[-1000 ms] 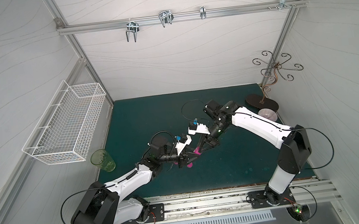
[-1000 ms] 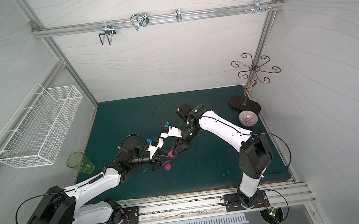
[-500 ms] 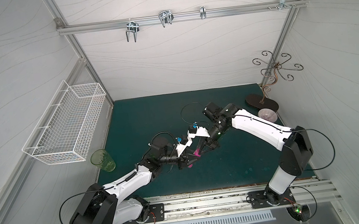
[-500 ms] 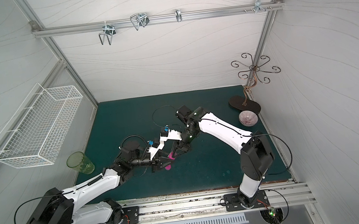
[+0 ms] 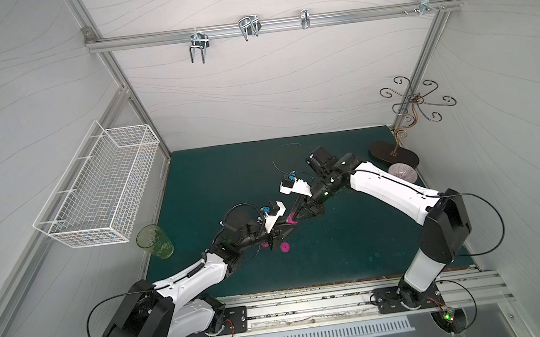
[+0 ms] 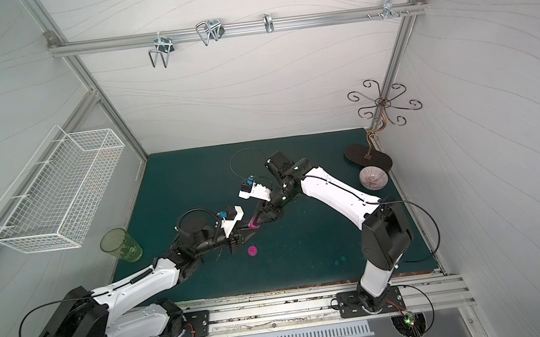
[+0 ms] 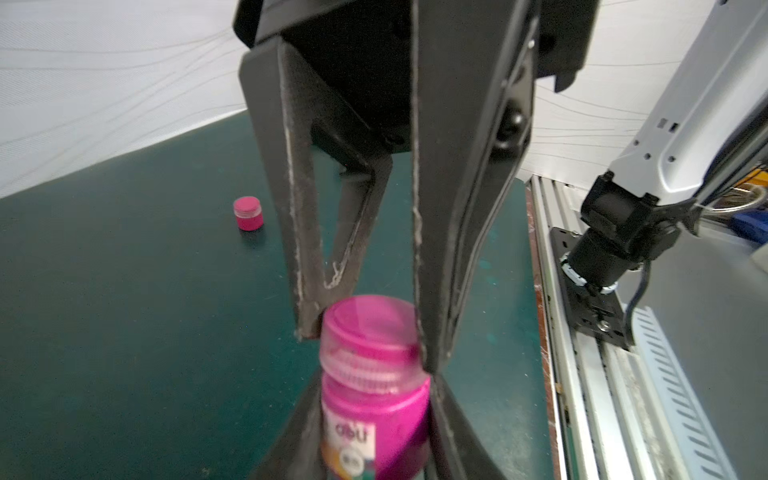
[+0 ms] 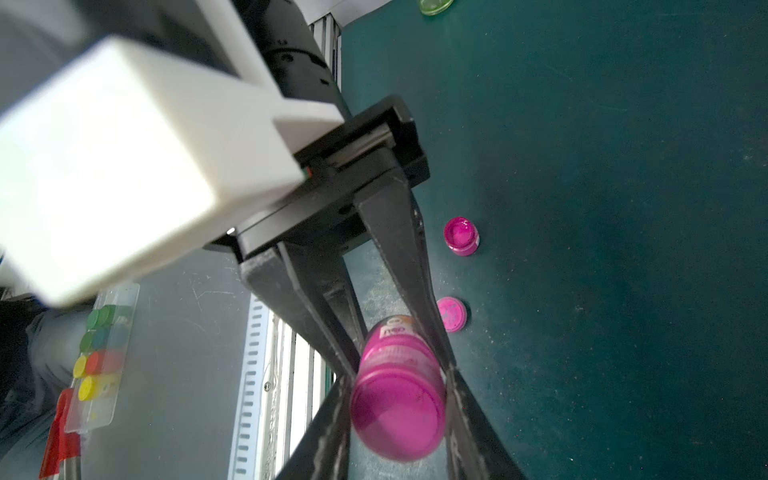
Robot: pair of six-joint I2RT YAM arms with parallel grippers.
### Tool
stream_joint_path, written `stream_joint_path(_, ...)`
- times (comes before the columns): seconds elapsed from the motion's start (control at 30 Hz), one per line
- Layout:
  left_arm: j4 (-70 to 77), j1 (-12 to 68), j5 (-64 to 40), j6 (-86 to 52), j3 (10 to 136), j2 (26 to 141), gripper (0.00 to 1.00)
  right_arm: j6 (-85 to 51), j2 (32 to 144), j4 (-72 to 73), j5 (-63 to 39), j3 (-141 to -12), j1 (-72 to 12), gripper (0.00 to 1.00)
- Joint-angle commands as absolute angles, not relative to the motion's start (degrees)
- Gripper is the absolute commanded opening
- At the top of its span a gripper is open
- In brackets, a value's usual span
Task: Close the paint jar lid
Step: Close the lid on the paint jar.
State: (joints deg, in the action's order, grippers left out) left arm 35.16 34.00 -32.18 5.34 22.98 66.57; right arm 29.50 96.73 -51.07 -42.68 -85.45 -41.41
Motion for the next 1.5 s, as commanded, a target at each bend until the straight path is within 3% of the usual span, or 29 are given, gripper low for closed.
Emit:
stream_joint_path(0.0,60.2,33.2,-14.5,8.8,28.7,64.7,0.0,20.6,99.2,-59.7,-58.2,-83.4,-46.1,0.36)
stream_joint_path(0.33,59.2,34.2,-8.8,12.6,28.9,65.0,0.0,10.7,103.8,-62.2,-52.1,-86.0,-46.9,0.3)
stream_joint_path(0.8,59.9,34.5,-6.8,13.9,28.4,66.4,0.0,-4.9,103.9,-58.7,-43.7,-89.4,-48.6,0.3)
stream_joint_path(1.07,60.7,34.9,-5.7,14.2,28.1,66.6,0.0,-8.0,104.4,-57.7,-43.9,-89.4,-50.0,0.34)
stream_joint_path(1.3,60.3,35.0,-6.7,12.7,26.5,66.8,0.0,-7.3,103.9,-59.2,-43.5,-93.2,-49.0,0.5)
stream_joint_path(1.47,63.4,37.5,-6.5,11.1,24.5,69.9,0.0,-5.0,104.1,-64.1,-41.9,-98.5,-48.3,0.54)
